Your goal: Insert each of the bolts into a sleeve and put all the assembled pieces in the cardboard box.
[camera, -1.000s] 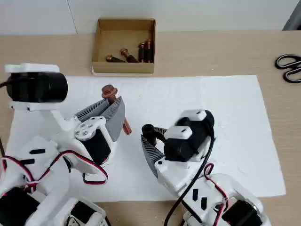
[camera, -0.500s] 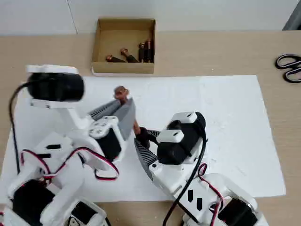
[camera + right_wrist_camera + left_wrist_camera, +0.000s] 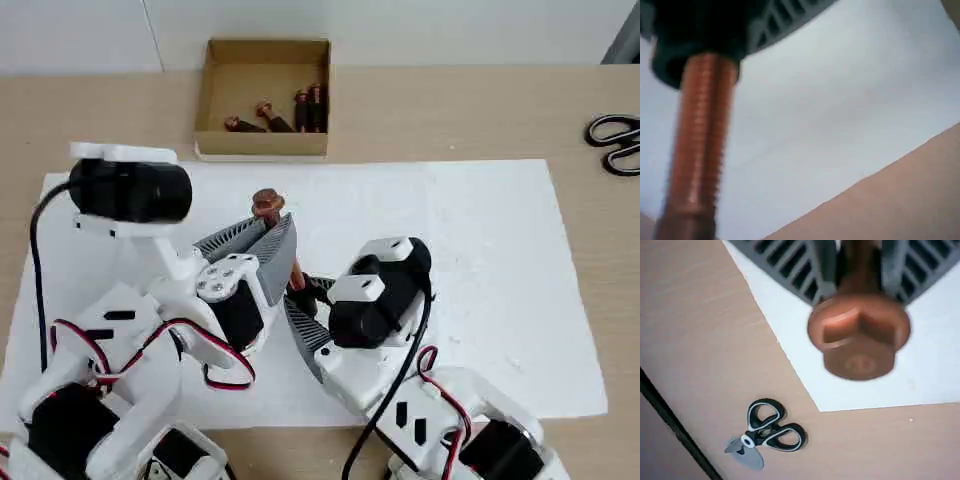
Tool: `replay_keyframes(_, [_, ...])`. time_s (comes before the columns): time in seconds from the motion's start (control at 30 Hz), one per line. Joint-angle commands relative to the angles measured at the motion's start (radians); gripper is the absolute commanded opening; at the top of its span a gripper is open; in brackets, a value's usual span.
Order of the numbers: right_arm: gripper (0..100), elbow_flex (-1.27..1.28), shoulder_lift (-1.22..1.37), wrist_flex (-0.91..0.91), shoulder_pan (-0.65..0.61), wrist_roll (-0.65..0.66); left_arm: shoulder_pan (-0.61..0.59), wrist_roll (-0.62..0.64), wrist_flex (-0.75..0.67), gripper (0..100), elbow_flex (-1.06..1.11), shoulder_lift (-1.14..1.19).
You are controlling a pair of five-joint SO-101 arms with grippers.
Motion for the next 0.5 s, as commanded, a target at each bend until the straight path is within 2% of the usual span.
replay_keyframes(0.0, [0.3, -0.015, -0.013, -0.033, -0.002, -0.003, 0.011, -0.021, -0.006, 1, 0.021, -0.002])
replay_keyframes(0.3, [0.3, -0.015, -0.015, -0.031, -0.002, -0.002, 0.008, -0.023, -0.008, 1, 0.021, 0.000])
replay_keyframes(0.47, [0.3, -0.017, -0.015, -0.031, -0.004, -0.002, -0.091, -0.037, -0.057, 1, 0.021, 0.000])
